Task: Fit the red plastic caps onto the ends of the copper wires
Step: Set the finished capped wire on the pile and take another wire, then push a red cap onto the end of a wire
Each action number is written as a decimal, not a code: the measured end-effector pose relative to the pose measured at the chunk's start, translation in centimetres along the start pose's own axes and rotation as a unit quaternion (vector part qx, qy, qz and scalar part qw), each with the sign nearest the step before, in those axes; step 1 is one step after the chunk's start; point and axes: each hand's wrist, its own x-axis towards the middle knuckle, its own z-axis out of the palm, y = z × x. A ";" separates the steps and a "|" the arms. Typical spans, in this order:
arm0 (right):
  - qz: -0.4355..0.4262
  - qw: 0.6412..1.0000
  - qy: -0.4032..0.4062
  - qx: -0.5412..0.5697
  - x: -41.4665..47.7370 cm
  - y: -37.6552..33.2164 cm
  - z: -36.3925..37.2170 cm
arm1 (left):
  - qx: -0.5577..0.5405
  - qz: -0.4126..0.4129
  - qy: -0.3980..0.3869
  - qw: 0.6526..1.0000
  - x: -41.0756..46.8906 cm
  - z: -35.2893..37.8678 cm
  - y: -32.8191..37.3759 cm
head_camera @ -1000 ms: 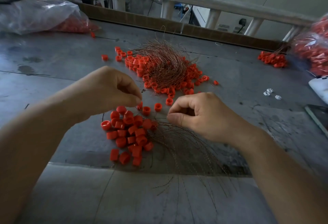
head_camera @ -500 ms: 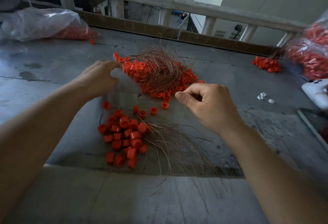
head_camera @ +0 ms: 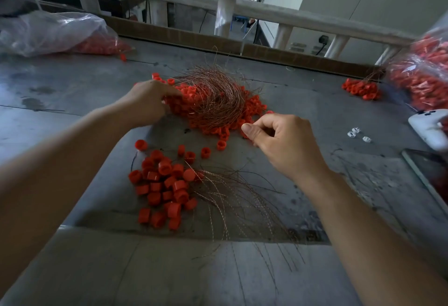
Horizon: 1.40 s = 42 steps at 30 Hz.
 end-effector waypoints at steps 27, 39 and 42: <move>0.001 1.000 -0.006 -0.017 0.1 0.0 0.1 | -0.017 -0.017 0.171 0.985 -4.8 -0.9 1.2; -0.008 1.000 -0.013 -0.025 0.0 -0.2 0.2 | -0.007 -0.004 0.112 0.994 -3.8 0.7 0.9; -0.006 1.000 -0.015 -0.026 0.0 -0.1 0.1 | -0.021 -0.029 0.124 0.992 -4.1 0.3 1.1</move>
